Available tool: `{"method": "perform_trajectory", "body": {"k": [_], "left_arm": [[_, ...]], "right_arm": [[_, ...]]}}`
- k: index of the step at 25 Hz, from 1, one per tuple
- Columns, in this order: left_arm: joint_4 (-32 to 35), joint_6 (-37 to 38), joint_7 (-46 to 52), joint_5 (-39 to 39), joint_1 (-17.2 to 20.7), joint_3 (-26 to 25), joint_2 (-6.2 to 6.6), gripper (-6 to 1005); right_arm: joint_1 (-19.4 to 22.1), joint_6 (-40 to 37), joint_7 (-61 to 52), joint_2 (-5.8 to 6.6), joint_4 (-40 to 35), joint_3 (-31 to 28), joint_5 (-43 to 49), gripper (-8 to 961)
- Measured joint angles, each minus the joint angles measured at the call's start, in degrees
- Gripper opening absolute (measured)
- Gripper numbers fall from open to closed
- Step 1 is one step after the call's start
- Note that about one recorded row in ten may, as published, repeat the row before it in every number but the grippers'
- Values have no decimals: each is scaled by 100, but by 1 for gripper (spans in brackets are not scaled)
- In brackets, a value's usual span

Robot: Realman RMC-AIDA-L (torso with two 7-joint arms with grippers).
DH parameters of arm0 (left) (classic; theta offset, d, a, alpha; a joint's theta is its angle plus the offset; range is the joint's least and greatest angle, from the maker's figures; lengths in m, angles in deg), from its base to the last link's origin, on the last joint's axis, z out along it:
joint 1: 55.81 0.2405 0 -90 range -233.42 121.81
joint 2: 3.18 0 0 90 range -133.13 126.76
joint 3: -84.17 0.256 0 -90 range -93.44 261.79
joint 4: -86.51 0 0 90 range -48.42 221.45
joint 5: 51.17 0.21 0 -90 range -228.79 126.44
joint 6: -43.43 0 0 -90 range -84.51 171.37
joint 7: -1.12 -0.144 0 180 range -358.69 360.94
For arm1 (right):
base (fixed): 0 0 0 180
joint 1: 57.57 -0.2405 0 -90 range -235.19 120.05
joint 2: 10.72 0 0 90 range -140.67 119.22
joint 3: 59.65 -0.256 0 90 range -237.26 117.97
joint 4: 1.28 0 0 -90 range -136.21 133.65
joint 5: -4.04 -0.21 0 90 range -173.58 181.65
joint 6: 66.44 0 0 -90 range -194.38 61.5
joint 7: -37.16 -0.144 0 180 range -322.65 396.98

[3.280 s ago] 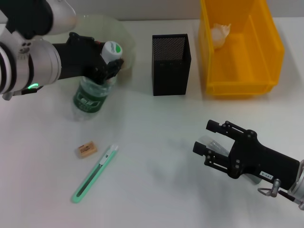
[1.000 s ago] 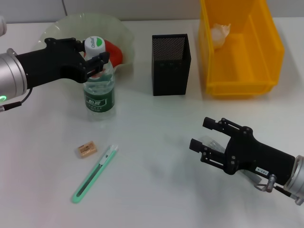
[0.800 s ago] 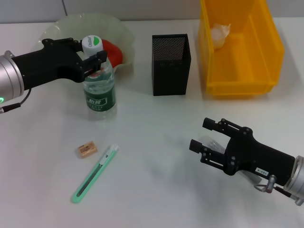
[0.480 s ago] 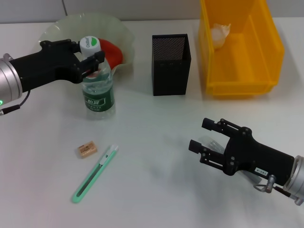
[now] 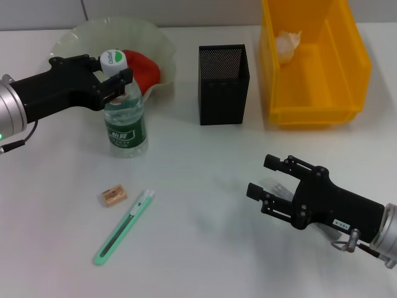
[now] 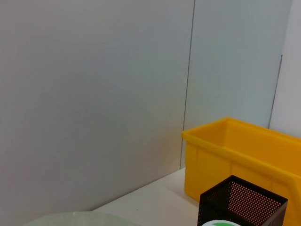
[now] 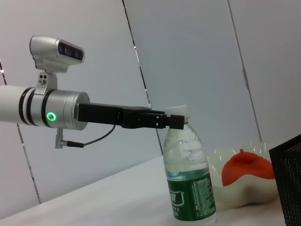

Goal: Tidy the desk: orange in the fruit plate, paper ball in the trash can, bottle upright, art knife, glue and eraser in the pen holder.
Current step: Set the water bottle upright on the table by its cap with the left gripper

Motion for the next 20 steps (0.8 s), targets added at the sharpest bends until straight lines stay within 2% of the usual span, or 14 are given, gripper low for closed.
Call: {"method": "perform_trajectory", "body": {"k": [17, 20], "left_arm": [[-109, 48, -163, -3, -73, -6, -3, 461], [-124, 47, -190, -161, -71, -26, -4, 529]], "right_arm": [[0, 0, 0, 0, 9, 0, 0, 723], [1, 0, 0, 0, 9, 0, 0, 723]]}}
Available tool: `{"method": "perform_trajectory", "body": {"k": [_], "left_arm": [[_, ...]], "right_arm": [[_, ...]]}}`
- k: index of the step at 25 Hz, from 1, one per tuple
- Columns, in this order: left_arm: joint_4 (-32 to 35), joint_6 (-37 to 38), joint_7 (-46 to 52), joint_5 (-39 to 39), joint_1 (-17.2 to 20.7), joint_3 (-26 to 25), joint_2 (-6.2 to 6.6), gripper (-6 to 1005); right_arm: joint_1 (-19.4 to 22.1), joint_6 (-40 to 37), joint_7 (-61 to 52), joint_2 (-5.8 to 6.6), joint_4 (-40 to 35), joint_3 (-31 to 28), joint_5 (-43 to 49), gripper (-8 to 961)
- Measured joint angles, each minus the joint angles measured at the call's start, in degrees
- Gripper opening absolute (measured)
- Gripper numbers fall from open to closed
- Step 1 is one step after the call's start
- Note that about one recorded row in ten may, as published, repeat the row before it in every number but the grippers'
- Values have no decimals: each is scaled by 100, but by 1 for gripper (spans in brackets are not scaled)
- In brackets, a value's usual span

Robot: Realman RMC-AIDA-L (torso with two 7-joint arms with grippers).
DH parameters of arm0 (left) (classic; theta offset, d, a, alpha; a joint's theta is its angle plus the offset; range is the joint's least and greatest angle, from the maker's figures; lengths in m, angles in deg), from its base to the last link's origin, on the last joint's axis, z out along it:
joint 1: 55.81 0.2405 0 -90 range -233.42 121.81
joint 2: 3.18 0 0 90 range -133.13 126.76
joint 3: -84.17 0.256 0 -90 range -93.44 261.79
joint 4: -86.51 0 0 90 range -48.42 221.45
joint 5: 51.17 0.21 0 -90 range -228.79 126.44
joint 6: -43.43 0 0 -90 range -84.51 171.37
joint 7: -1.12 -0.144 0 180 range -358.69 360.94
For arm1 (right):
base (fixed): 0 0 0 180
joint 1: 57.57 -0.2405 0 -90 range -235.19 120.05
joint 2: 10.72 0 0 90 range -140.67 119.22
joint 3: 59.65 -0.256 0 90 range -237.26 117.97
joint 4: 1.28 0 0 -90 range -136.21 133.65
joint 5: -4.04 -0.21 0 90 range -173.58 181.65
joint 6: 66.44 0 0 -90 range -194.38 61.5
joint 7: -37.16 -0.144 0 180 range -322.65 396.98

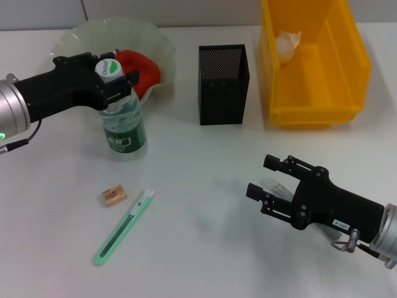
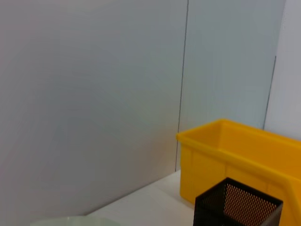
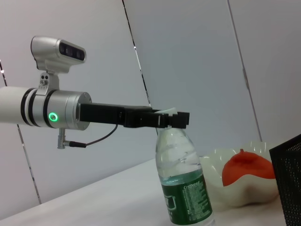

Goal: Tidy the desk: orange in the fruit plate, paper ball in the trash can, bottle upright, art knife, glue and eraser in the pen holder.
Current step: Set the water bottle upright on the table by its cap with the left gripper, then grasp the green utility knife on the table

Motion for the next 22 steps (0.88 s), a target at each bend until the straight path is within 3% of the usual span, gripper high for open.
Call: {"method": "perform_trajectory", "body": {"k": [2, 16, 19, 22], "left_arm": [[-21, 11, -66, -110, 11, -33, 1, 574], [-71, 520, -489, -879, 75, -370, 4, 625], [-195, 920, -880, -1307, 89, -522, 3, 632], [-463, 1557, -1413, -1724, 62, -676, 3, 739]], "right_arm": [[0, 0, 0, 0, 0, 0, 0, 723], [-18, 51, 0, 0, 0, 0, -1, 722], [-25, 53, 0, 0, 0, 0, -1, 722], [-26, 53, 0, 0, 0, 0, -1, 723]]}}
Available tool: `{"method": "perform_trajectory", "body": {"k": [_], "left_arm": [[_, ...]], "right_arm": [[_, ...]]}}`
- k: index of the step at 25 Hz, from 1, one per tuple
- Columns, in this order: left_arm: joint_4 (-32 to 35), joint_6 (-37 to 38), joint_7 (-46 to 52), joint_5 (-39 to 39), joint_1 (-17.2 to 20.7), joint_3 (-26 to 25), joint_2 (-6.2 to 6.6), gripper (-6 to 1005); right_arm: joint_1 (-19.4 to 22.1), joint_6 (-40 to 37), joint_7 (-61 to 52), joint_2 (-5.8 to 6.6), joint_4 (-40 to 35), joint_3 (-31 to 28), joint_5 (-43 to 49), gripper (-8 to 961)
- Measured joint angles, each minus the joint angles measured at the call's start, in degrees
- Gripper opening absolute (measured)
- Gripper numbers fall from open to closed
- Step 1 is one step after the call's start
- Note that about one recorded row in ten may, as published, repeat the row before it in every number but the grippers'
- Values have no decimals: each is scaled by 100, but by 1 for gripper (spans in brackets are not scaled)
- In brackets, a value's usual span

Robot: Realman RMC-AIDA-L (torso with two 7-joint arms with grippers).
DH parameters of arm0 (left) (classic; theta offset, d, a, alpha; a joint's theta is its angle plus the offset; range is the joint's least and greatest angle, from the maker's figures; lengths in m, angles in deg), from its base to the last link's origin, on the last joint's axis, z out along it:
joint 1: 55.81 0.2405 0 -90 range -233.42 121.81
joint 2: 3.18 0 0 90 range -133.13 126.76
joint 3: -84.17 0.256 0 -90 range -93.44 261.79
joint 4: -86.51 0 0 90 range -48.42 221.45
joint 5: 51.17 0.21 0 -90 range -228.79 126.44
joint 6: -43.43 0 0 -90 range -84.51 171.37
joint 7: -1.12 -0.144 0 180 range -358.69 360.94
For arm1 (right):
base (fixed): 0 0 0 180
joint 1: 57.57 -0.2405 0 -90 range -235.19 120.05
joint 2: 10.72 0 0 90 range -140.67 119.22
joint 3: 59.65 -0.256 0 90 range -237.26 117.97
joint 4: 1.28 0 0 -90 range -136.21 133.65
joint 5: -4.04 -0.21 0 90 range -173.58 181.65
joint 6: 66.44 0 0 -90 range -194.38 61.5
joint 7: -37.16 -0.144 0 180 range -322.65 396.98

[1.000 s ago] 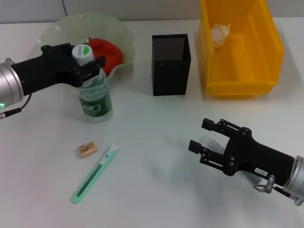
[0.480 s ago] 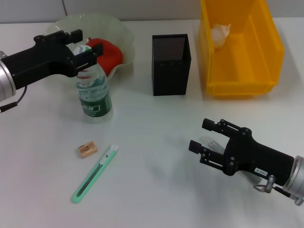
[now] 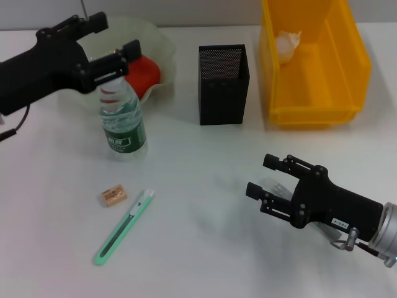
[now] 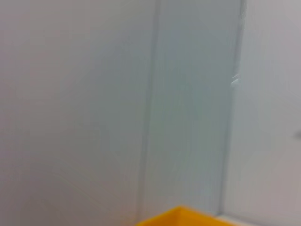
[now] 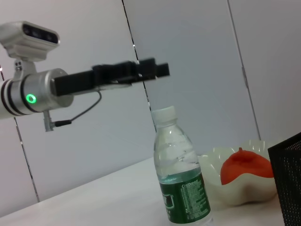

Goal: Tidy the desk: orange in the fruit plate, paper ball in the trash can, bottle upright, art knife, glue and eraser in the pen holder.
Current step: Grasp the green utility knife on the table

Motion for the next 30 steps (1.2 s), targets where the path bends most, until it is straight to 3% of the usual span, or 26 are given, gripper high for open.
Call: {"method": "perform_trajectory", "body": {"k": [2, 7, 12, 19, 30], "left_arm": [[-284, 588, -404, -259, -46, -118, 2, 810], [-918, 1759, -893, -387, -197, -383, 17, 809], [-1422, 3018, -1283, 358, -389, -440, 105, 808], [-1476, 2983, -1246, 1763, -446, -431, 23, 806], [-1903, 2593, -1300, 2043, -573, -452, 2, 803]], "right_arm": [[0, 0, 0, 0, 0, 0, 0, 723], [0, -2, 1, 0, -6, 0, -8, 723], [0, -12, 31, 0, -9, 0, -8, 722], [-4, -111, 70, 7, -17, 0, -8, 738], [85, -556, 262, 34, -85, 60, 78, 773]]}}
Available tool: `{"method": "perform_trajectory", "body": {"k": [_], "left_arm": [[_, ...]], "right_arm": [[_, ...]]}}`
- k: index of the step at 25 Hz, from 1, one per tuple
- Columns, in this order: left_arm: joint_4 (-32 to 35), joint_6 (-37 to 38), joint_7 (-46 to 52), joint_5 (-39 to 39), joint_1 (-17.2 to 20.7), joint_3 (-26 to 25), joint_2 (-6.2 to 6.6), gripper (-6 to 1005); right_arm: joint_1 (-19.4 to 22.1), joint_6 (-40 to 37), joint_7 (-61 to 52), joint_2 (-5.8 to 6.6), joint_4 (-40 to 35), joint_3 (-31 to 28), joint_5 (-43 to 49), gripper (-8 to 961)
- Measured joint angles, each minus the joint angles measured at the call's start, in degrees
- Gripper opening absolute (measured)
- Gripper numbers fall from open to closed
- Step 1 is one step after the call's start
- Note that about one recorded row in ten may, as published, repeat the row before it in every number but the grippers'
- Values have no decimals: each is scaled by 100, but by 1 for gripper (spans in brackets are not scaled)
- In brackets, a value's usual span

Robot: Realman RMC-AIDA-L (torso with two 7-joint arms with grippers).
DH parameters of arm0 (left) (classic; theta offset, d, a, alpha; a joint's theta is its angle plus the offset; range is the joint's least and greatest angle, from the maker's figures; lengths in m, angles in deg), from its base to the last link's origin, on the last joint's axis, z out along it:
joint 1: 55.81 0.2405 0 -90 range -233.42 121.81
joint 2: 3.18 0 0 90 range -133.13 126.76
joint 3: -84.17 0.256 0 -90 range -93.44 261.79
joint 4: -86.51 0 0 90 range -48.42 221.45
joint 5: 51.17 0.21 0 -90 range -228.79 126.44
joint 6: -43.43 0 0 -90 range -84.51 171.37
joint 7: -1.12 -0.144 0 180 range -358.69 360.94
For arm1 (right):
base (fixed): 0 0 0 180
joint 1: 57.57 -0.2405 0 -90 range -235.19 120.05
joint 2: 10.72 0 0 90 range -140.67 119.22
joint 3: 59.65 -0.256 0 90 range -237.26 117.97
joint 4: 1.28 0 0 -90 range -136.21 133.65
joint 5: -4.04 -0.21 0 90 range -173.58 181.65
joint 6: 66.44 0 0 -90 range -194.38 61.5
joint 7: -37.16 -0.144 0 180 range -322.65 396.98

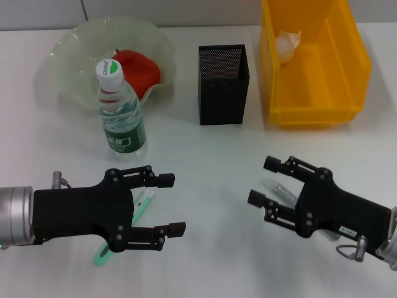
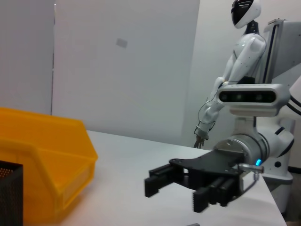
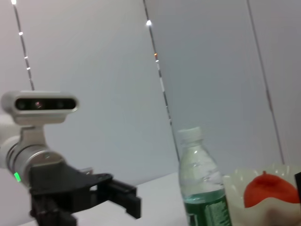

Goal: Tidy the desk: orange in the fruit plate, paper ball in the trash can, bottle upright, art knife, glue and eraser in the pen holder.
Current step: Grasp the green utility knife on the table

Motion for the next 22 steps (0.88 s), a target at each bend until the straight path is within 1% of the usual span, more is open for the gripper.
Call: {"method": "perform_trajectory", "body": {"k": [5, 9, 13, 15, 16, 17, 18, 20, 21, 22], "left_arm": [[-92, -59, 44, -23, -88, -65, -4, 802], [-327, -117, 80, -130, -202, -230, -9, 801], [-331, -181, 70, -154, -208, -284, -9, 800], [-334, -185, 73, -155, -214, -291, -10, 800], [-336, -181, 75, -155, -217, -293, -9, 799], [-336, -181, 75, -155, -217, -293, -9, 799], [-336, -181, 75, -155, -217, -293, -9, 799], [-342, -195, 70, -155, -217, -295, -9, 798], [-358, -198, 57, -155, -216, -296, -9, 798], [-387, -201, 41, -155, -214, -296, -9, 798]], "right_arm": [[21, 10, 82, -11, 11, 2, 160, 789], [104, -26, 260, -22, 26, -34, 146, 801], [120, 46, 294, -28, 46, -51, 125, 814], [150, -122, 286, -22, 33, -70, 120, 820], [213, -483, 210, -2, -51, -227, 102, 823], [213, -483, 210, -2, -51, -227, 102, 827], [244, -653, 101, 5, -120, -342, 96, 830], [295, -969, -426, 12, -493, -707, 86, 833], [304, -1091, -1108, 11, -952, -914, 83, 833], [304, -1091, -1108, 11, -952, -914, 83, 833]]}}
